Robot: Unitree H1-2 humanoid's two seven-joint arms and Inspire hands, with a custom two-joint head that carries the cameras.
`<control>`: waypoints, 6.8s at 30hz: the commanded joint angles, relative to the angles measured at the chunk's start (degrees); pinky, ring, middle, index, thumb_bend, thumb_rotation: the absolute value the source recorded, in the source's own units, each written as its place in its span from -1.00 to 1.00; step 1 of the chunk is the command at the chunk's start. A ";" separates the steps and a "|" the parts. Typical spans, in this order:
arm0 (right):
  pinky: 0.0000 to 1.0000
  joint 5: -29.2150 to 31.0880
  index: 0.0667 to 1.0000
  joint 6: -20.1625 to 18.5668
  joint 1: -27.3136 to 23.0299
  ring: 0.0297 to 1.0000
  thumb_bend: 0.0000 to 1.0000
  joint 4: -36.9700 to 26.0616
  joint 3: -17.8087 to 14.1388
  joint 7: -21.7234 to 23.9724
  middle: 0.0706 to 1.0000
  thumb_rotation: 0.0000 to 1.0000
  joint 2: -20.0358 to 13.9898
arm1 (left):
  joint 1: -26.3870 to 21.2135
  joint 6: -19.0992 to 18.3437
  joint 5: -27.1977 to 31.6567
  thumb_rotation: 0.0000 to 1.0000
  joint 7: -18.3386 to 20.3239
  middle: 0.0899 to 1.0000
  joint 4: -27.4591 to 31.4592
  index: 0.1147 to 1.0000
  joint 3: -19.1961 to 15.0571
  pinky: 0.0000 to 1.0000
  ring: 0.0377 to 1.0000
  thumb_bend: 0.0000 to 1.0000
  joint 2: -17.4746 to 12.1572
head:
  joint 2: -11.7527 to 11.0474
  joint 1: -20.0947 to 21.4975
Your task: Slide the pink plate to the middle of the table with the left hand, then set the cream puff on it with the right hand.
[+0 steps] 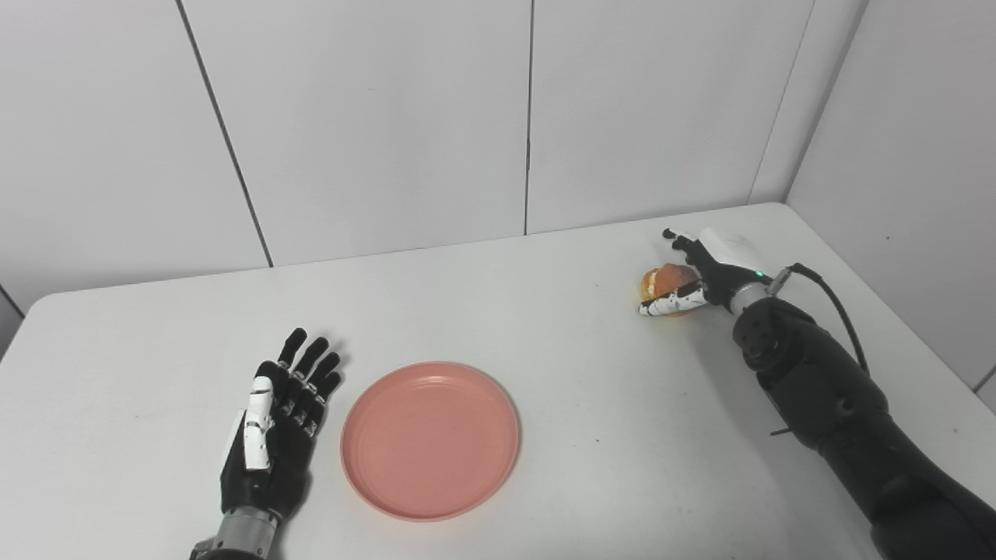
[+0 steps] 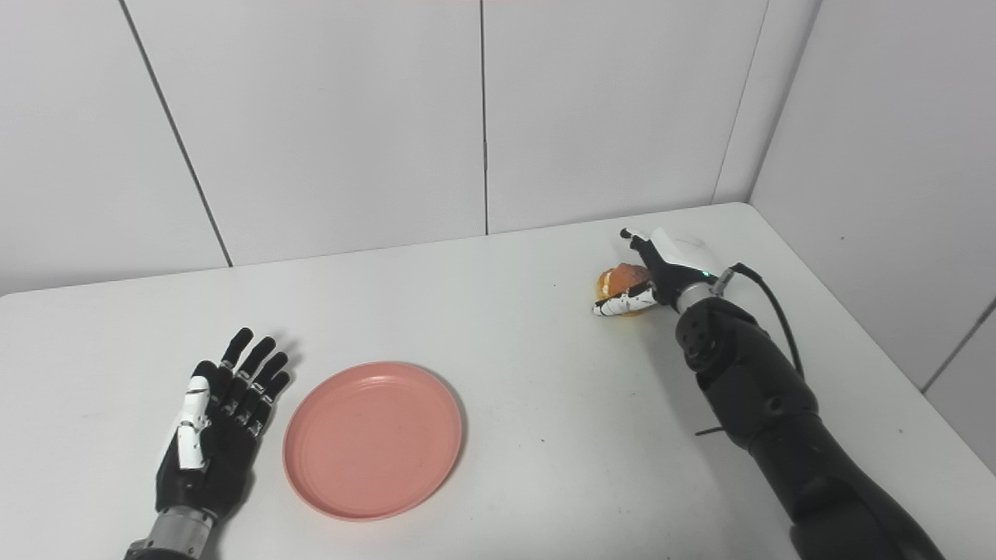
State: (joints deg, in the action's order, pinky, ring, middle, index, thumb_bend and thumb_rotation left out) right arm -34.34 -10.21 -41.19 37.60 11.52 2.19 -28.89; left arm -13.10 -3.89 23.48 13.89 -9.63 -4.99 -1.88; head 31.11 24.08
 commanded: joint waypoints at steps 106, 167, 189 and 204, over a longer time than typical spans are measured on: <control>-0.45 -3.33 -0.01 -7.13 5.63 -0.33 0.03 -41.90 19.43 25.76 -0.23 -1.00 13.88 | 1.06 -5.14 -16.07 1.00 -12.70 0.75 -0.08 0.75 6.23 0.71 0.74 -0.21 11.40 | 10.09 -28.61; 0.30 -6.16 1.00 -7.91 8.96 0.78 0.91 -56.05 7.07 36.53 0.99 0.17 12.47 | 1.41 -7.29 -13.86 1.00 -11.30 0.76 1.16 0.78 5.03 0.77 0.77 -0.21 9.56 | 9.89 -25.13; 0.76 11.33 1.00 -0.83 21.05 0.89 0.78 -51.81 -7.78 11.67 0.99 0.98 16.16 | 1.84 -4.90 -13.28 1.00 -10.65 0.79 -0.09 0.79 3.22 0.78 0.76 -0.19 8.14 | 8.51 -23.64; 0.85 30.56 1.00 3.72 30.33 0.96 0.78 -42.13 -12.66 5.42 1.00 1.00 26.60 | 4.59 0.34 -15.24 0.95 -10.82 0.85 1.04 0.87 2.21 0.86 0.84 -0.22 5.25 | 8.95 -23.33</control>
State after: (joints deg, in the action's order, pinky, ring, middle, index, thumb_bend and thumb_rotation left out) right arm -5.94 -9.84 -9.96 -4.66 -0.75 8.02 -2.79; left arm -11.65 -1.62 8.75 4.15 -6.73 -2.11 4.14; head 40.08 0.70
